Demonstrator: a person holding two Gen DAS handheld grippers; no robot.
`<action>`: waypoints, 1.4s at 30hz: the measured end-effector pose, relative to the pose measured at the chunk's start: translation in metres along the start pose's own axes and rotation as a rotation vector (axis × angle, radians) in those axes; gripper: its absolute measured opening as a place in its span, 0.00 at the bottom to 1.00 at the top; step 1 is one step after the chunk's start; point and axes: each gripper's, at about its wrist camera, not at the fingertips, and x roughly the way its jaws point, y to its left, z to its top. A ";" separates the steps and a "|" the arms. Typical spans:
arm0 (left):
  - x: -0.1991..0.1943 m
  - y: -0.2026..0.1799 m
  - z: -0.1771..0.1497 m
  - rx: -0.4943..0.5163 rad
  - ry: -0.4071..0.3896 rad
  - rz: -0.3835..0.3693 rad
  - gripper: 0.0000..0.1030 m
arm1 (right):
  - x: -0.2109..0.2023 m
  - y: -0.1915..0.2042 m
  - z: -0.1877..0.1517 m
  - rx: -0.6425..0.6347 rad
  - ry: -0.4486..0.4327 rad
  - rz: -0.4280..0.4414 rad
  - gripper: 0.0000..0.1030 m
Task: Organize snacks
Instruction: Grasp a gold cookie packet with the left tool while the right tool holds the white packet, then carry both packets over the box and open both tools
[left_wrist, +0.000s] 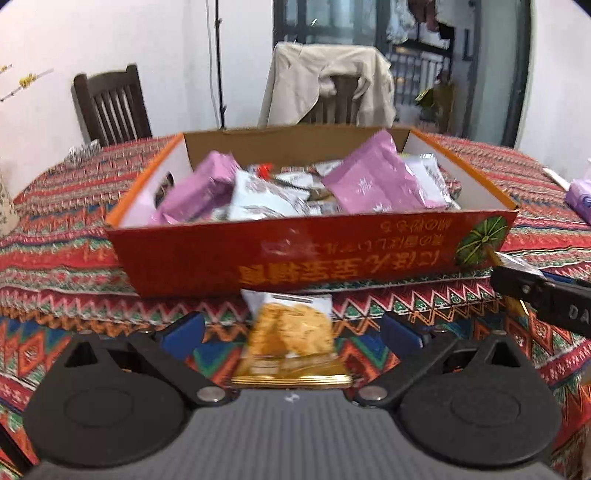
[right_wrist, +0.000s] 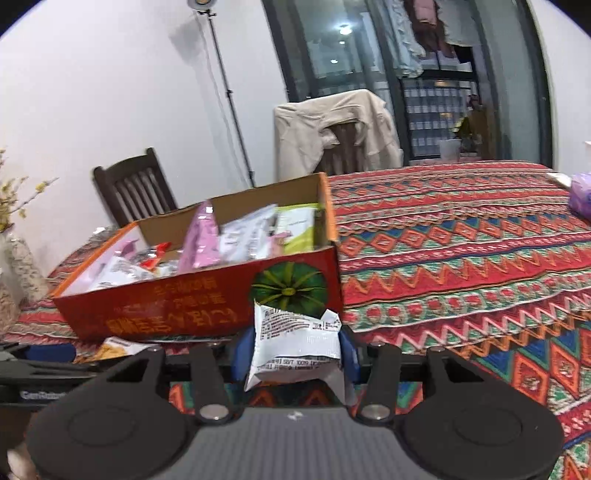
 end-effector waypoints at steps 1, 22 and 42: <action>0.004 -0.004 0.000 -0.008 0.018 0.008 0.97 | 0.002 -0.001 0.000 0.001 0.014 -0.032 0.47; -0.018 -0.029 0.006 -0.007 -0.047 -0.039 0.46 | -0.016 -0.007 -0.001 0.029 -0.052 0.075 0.47; -0.054 0.028 0.050 -0.093 -0.248 -0.142 0.46 | -0.031 0.038 0.022 -0.108 -0.180 0.060 0.48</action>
